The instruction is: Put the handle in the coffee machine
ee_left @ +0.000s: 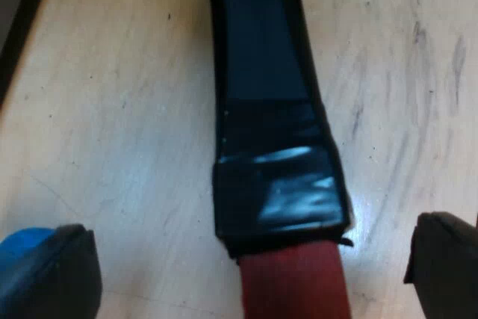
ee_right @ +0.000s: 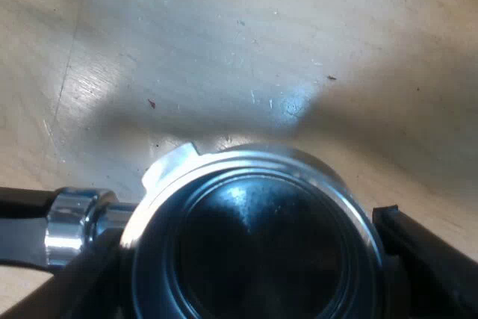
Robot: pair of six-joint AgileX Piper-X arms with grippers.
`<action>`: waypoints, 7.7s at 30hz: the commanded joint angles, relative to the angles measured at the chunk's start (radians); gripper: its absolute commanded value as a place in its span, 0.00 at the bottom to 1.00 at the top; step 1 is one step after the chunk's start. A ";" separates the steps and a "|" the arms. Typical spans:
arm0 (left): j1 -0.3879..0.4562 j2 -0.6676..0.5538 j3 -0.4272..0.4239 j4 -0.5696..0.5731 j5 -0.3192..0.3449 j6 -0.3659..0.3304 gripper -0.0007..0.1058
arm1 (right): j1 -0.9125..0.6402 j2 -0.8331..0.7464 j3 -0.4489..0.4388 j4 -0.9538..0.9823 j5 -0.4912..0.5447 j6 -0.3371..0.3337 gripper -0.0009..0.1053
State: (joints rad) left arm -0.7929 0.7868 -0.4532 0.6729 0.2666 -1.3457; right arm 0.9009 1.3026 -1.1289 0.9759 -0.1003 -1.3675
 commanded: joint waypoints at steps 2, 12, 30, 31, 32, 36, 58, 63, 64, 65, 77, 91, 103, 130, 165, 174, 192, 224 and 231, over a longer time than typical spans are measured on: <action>-0.004 -0.004 -0.003 -0.014 -0.001 0.002 0.80 | 0.000 -0.017 -0.008 -0.005 -0.018 0.004 0.01; -0.004 -0.004 -0.003 -0.014 -0.001 -0.003 0.55 | 0.000 -0.017 -0.008 -0.005 -0.018 0.004 0.01; -0.004 -0.004 -0.003 -0.022 0.039 -0.019 0.01 | 0.000 -0.017 -0.008 -0.005 -0.009 0.033 0.01; -0.004 -0.004 -0.003 -0.022 0.044 -0.018 0.01 | 0.000 -0.017 -0.008 -0.005 -0.009 0.039 0.01; -0.004 -0.004 -0.003 -0.022 0.046 -0.018 0.01 | 0.000 -0.017 -0.008 -0.005 -0.009 0.048 0.01; -0.004 -0.004 -0.003 -0.022 0.046 -0.018 0.01 | 0.000 -0.017 -0.008 -0.005 -0.009 0.048 0.01; -0.004 -0.004 -0.003 -0.022 0.047 -0.021 0.01 | 0.000 -0.023 -0.008 -0.007 0.030 0.046 0.80; 0.011 -0.004 -0.008 -0.005 0.012 -0.034 0.01 | 0.000 -0.050 -0.008 -0.009 0.108 0.043 0.80; 0.042 -0.004 -0.015 0.005 -0.011 -0.049 0.01 | 0.000 -0.055 -0.008 -0.009 0.113 0.042 0.80; 0.065 -0.004 -0.019 0.012 -0.006 -0.048 0.01 | 0.000 -0.100 -0.008 -0.015 0.150 0.034 0.80; 0.269 -0.063 -0.025 0.066 0.000 -0.049 0.01 | 0.015 -0.234 -0.008 -0.051 0.154 -0.011 0.80; 0.455 -0.181 -0.085 0.204 0.053 -0.010 0.01 | 0.326 -0.237 -0.008 -0.206 0.488 0.014 0.80; 0.533 -0.181 -0.092 0.243 0.053 0.064 0.01 | 0.519 -0.150 -0.008 -0.282 0.757 0.048 0.80; 0.596 -0.178 -0.092 0.159 0.053 0.099 0.01 | 0.545 0.164 -0.008 -0.737 1.091 0.040 0.80; 0.596 -0.178 -0.092 0.122 0.051 0.101 0.01 | 0.542 0.169 0.094 -0.876 1.067 -0.006 0.80; 0.596 -0.178 -0.092 0.122 0.051 0.101 0.01 | 0.542 0.169 0.094 -0.876 1.069 -0.006 0.80; 0.554 0.067 -0.063 0.066 0.140 0.099 0.01 | 0.542 0.169 0.094 -0.872 1.108 -0.006 0.80; 0.652 -0.329 0.013 -0.003 0.164 0.099 0.01 | 0.546 0.169 0.099 -0.874 1.128 -0.006 0.80; 0.652 -0.329 0.013 -0.003 0.164 0.099 0.01 | 0.546 0.169 0.099 -0.874 1.128 -0.006 0.80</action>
State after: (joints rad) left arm -0.1400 0.4725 -0.4248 0.7239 0.4047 -1.2427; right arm 1.4473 1.4756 -1.0308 0.1081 1.0149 -1.3654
